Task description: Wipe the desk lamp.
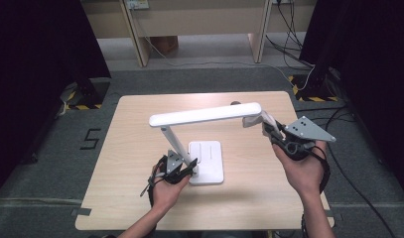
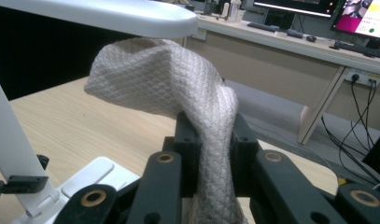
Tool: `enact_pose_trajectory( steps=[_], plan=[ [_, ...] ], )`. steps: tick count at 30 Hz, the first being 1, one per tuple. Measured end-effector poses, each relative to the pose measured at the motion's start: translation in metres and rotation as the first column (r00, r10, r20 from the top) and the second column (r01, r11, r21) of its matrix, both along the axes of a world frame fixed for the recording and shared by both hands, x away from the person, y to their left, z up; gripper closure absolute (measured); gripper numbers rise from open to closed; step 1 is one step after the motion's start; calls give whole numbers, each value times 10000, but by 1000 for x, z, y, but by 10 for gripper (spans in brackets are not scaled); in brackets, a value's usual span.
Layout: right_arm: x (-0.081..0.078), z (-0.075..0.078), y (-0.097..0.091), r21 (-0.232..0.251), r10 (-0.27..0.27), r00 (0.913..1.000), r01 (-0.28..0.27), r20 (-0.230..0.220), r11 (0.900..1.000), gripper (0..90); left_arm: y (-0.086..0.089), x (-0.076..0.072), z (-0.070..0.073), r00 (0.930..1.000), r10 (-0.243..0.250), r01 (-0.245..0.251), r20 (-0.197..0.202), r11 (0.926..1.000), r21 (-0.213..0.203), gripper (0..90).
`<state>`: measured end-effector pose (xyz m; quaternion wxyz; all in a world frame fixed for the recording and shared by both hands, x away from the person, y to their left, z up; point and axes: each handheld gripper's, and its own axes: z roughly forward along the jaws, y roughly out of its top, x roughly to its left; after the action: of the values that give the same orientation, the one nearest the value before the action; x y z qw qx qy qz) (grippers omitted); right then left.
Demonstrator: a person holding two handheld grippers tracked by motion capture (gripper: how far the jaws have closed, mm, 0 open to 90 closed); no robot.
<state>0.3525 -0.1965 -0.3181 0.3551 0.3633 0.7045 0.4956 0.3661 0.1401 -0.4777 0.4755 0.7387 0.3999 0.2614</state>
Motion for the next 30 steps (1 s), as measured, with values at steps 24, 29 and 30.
enact_pose_trajectory(
  steps=[24,29,30],
  plan=[
    [-1,-2,6,1005,98,9999,-92,-56,9949,780,-5,3,5,9984,416,-413,387,9991,-81,604],
    [0,1,14,972,197,9998,-195,-8,9951,780,-6,2,5,9977,539,-539,400,9985,-26,606],
    [-1,1,16,1038,212,9998,-205,-58,9944,781,-7,2,5,9976,560,-559,402,9984,-25,607]
  ],
)
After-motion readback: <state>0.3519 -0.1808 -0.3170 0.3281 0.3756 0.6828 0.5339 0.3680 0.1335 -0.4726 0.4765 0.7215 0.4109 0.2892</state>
